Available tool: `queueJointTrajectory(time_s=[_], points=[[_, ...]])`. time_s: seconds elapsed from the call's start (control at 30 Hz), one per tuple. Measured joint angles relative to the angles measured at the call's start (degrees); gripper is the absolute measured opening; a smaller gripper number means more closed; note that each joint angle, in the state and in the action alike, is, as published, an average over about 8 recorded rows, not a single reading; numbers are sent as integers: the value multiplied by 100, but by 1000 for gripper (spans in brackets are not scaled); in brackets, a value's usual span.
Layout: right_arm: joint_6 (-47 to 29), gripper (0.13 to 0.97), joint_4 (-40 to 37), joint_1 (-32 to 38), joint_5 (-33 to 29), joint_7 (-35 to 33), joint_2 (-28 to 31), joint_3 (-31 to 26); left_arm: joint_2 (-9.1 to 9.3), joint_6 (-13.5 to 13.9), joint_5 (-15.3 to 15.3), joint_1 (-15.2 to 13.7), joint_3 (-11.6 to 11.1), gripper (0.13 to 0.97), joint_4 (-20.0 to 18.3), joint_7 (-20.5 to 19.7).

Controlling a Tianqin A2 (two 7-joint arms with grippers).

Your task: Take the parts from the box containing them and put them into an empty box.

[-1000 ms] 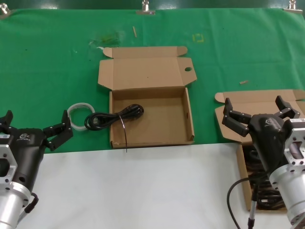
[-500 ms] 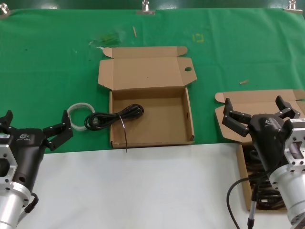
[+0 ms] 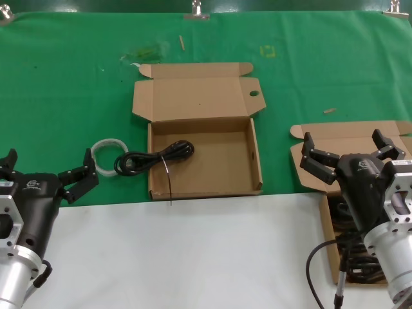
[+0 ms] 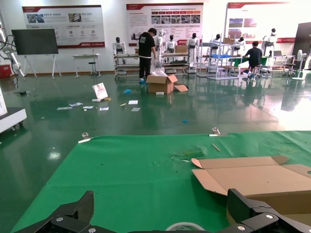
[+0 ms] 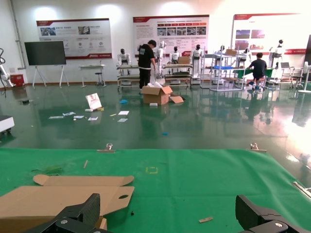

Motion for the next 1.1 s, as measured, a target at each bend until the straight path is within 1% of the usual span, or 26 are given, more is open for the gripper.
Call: queueJointTrajectory(time_s=[1.1], points=[[0, 966, 0, 0, 0, 0, 0, 0, 0, 0, 0, 0, 0, 966, 0, 0]])
